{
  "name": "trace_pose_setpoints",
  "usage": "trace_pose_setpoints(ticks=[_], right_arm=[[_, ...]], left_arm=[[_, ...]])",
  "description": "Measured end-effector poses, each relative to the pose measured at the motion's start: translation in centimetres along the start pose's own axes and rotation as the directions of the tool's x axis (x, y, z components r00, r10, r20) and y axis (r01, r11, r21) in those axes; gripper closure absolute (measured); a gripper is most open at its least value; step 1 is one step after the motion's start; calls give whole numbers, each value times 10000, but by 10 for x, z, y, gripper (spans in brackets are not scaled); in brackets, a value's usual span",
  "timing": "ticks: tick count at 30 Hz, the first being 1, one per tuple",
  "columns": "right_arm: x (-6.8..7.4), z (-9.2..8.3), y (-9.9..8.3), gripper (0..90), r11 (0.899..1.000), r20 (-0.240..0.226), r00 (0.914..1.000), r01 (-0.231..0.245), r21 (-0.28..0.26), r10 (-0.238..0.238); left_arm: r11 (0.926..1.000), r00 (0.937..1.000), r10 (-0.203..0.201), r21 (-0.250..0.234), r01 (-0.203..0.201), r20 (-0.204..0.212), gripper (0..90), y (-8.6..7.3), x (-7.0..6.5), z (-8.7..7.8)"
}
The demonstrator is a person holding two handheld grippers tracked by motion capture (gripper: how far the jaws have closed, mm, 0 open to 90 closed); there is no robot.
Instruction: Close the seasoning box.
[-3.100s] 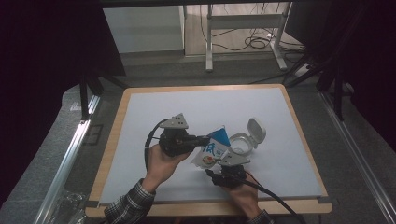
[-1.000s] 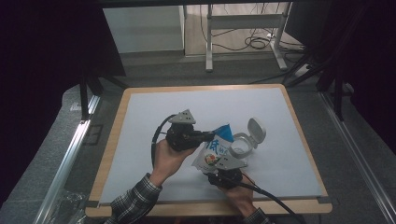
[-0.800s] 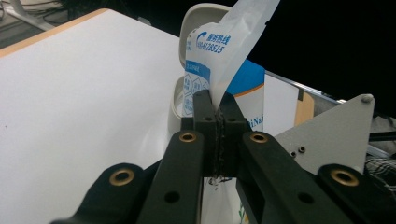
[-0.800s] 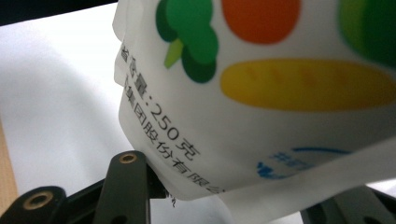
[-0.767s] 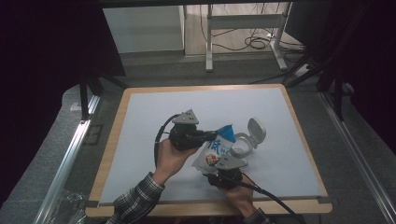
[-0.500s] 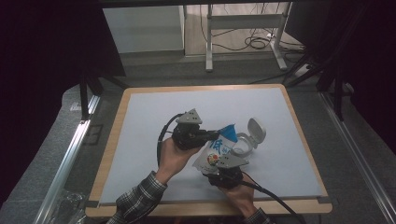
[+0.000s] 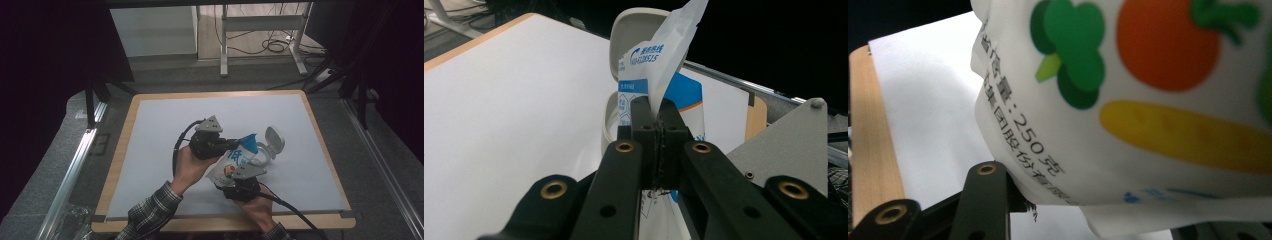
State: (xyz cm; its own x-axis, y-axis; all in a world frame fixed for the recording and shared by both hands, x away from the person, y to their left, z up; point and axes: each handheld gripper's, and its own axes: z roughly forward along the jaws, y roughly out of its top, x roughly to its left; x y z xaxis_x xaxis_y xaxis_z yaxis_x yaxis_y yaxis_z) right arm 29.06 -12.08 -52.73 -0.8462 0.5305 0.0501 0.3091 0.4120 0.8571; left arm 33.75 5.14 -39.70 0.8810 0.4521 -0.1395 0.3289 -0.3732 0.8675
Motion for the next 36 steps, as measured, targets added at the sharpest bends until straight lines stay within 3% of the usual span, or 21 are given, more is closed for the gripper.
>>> trace_pose_setpoints(ticks=[36], right_arm=[[-5, -2, 7, 544, 9986, -1135, 9927, -450, -287, 415]], left_arm=[[9991, 9997, 226, 344, -230, 114, 885, 16, 2, 18]])
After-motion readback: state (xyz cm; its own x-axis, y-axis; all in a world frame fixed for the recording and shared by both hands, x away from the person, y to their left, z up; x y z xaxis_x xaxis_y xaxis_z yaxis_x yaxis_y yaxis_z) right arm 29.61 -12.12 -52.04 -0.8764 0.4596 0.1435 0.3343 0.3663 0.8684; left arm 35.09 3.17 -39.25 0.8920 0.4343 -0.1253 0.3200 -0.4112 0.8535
